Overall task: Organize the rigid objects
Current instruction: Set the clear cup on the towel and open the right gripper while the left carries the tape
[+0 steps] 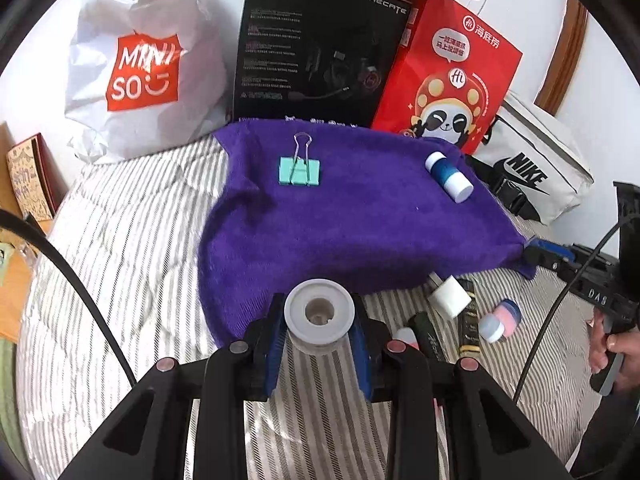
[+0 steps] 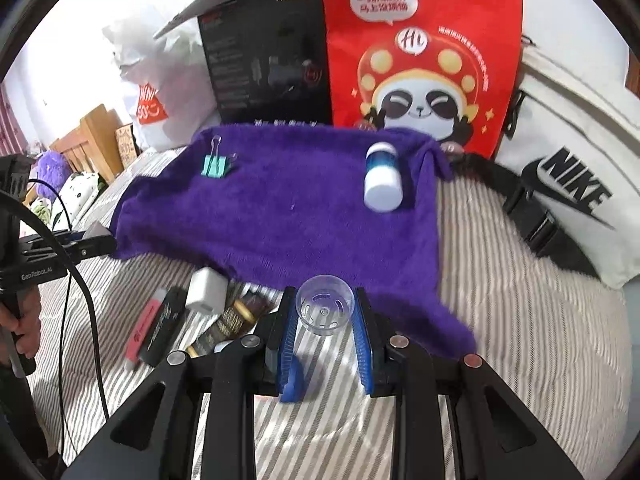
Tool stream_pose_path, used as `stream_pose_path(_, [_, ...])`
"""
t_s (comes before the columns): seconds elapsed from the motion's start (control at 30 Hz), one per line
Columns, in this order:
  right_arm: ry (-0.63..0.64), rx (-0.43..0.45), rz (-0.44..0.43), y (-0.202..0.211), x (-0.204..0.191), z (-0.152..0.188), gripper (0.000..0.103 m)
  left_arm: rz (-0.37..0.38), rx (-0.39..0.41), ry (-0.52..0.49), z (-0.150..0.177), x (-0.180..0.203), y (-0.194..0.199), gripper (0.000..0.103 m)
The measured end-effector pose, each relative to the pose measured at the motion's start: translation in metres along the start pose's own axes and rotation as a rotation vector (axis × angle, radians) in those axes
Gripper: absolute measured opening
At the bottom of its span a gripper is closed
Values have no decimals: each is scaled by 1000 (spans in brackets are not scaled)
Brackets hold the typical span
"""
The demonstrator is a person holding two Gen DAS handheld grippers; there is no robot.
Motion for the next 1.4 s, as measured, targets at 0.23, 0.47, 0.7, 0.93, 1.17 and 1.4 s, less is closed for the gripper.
stream_pose_path(0.23, [-13,22,40,-3,19,-30,27,1,9,7,-12,-7,2,28])
stream_pose_path(0.47, [-30,0,66,-21,33,-46,27,-12,5,13,-22,-14,-4,28])
stream_pose_path(0.7, [-40,-44,84,-50,42,-56,27,1,-6,22,-23,-13,-11,28])
stream_pose_path(0.93, [-42,-94,102,-79,49,-58,27,25,-17,29,-22,-14,-15,28])
stream_pose_path(1.17, [-14,-91,114,-94,46,-60,27,20,-20,21,-22,-15,-16,28])
stream_pose_path(1.4, [9,-88,114,-100,43,-57,27,12,-29,18,-20,-16,-16,28])
Point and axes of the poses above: each gripper's, at about its wrist camera, not at the fingertips, and y roughly against the way its jaws point, x to its right, z to its underside, the point moved 10 cm from there along -y, roughly the way its jaws point, and after that the axes turned 7 degrees about -x, right-handed, at the moved point
